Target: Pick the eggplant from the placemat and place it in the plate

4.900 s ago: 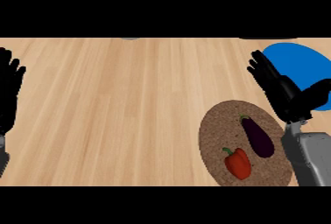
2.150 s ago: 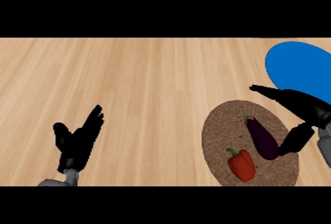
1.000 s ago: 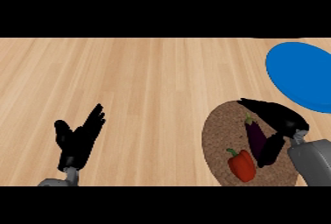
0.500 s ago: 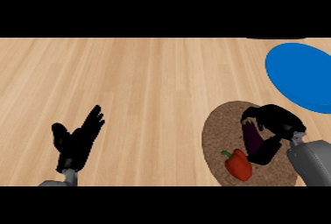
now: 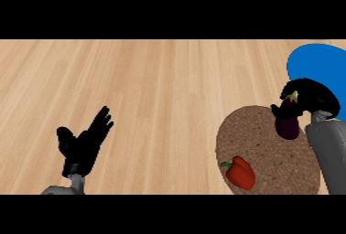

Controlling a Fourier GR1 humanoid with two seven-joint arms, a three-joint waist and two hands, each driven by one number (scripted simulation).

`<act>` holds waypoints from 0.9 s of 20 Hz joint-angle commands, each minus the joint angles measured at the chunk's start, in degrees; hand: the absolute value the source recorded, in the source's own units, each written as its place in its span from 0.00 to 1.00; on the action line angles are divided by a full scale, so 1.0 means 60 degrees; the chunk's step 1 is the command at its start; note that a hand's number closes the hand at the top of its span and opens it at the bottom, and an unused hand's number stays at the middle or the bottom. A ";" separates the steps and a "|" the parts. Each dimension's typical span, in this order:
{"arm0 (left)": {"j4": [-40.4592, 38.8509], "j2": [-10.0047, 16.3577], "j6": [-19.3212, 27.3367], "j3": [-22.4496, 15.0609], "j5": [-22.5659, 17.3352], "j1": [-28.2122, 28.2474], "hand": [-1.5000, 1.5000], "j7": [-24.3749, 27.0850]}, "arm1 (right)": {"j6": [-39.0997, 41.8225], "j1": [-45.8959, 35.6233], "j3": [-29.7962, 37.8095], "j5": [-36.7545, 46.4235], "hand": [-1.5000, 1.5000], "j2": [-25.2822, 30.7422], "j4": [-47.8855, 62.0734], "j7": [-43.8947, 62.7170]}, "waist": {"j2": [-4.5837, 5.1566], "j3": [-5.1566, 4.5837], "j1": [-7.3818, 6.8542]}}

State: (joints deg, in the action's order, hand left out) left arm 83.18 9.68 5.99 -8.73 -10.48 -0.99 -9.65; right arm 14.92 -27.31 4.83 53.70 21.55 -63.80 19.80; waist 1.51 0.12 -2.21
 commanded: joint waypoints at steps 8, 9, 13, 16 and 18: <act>-0.0044 -0.0123 -0.0319 -0.0490 0.0101 -0.0401 0.50 -0.0184 | -0.4462 -0.2827 0.2062 0.2717 1.00 0.0520 0.0437 0.5974 | 0.0407 -0.0070 -0.1088; -0.0077 -0.0150 -0.0266 -0.0592 0.0219 -0.0492 0.50 -0.0250 | -0.4827 -0.2986 0.2129 0.2990 1.00 0.0443 0.0570 0.6433 | 0.0473 -0.0046 -0.1158; -0.0227 -0.0203 -0.0345 -0.0679 0.0244 -0.0638 0.50 -0.0234 | -0.6284 -0.3557 0.2419 0.4393 1.00 0.0573 0.0919 0.8163 | 0.0508 -0.0049 -0.1233; -0.0100 -0.0149 -0.0401 -0.0696 0.0226 -0.0688 0.50 -0.0325 | -0.7030 -0.3751 0.2739 0.5316 1.00 0.0553 0.1220 0.8937 | 0.0498 -0.0019 -0.1367; -0.0107 -0.0323 -0.0166 -0.0721 0.0308 -0.0629 0.50 -0.0280 | -0.7470 -0.3910 0.3011 0.5901 1.00 0.0610 0.1291 0.9232 | 0.0423 -0.0013 -0.1303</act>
State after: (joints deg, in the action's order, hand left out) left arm 83.39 8.37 4.21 -12.57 -9.19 -5.11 -10.90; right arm -20.70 -48.20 20.84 82.81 25.23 -57.53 62.55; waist 4.12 0.04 -9.79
